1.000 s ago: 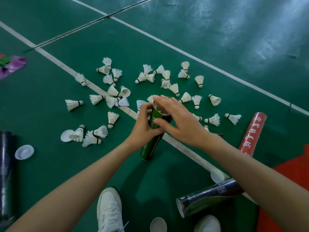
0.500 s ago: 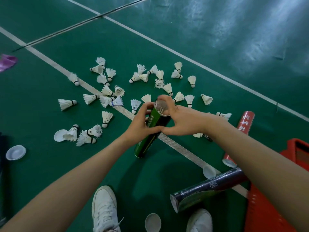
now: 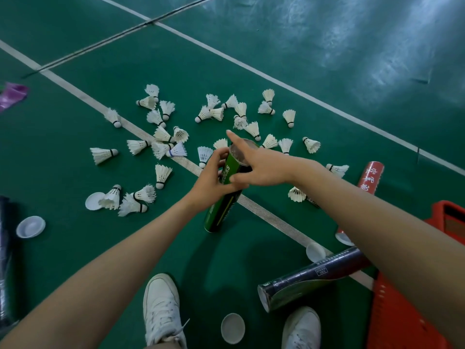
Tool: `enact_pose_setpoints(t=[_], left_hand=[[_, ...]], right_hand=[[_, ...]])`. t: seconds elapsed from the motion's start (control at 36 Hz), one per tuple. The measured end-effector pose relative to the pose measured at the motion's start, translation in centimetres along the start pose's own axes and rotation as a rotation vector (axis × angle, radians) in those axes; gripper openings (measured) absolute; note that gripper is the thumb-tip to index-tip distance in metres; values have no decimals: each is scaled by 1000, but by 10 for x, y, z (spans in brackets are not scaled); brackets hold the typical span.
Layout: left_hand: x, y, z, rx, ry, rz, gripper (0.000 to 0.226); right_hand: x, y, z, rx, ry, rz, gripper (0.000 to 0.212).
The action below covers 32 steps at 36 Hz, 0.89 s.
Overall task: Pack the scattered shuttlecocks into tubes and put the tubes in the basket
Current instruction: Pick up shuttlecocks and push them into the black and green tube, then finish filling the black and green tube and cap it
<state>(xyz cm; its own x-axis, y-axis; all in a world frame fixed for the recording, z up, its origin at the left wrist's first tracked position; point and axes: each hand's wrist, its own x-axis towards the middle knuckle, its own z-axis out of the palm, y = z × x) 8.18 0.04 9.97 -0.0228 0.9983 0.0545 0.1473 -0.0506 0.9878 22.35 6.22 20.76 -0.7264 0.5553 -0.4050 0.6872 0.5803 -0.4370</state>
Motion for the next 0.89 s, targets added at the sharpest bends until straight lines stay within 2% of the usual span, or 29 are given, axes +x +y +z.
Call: enact_pose_setpoints(t=[0.08, 0.14, 0.28, 0.39, 0.44, 0.53, 0.58, 0.67, 0.81, 0.89], left_hand=[[5, 3, 2, 20, 27, -6, 64], [7, 3, 4, 24, 51, 2, 64], [11, -2, 14, 51, -2, 20, 67], [9, -6, 21, 149, 13, -44, 73], [5, -10, 21, 262, 9, -31, 77], [2, -17, 19, 327, 87, 31, 77], [1, -21, 16, 433, 143, 65, 79], [-3, -32, 6, 730, 129, 105, 81], [-27, -62, -19, 1123, -90, -120, 83], [-57, -88, -26, 1245, -219, -250, 86]], right_hand=[[-2, 2, 0, -101, 222, -2, 77], [-1, 5, 0, -181, 335, 8, 74], [2, 4, 5, -19, 143, 78, 88], [1, 11, -1, 126, 183, 73, 82], [-7, 15, 2, 226, 292, 37, 72], [-17, 25, 13, 295, 577, -10, 46], [-19, 30, 27, 302, 670, -21, 33], [-13, 39, 62, 358, 640, 46, 27], [6, 53, 132, 599, 428, 250, 31], [11, 57, 186, 567, 393, 224, 42]])
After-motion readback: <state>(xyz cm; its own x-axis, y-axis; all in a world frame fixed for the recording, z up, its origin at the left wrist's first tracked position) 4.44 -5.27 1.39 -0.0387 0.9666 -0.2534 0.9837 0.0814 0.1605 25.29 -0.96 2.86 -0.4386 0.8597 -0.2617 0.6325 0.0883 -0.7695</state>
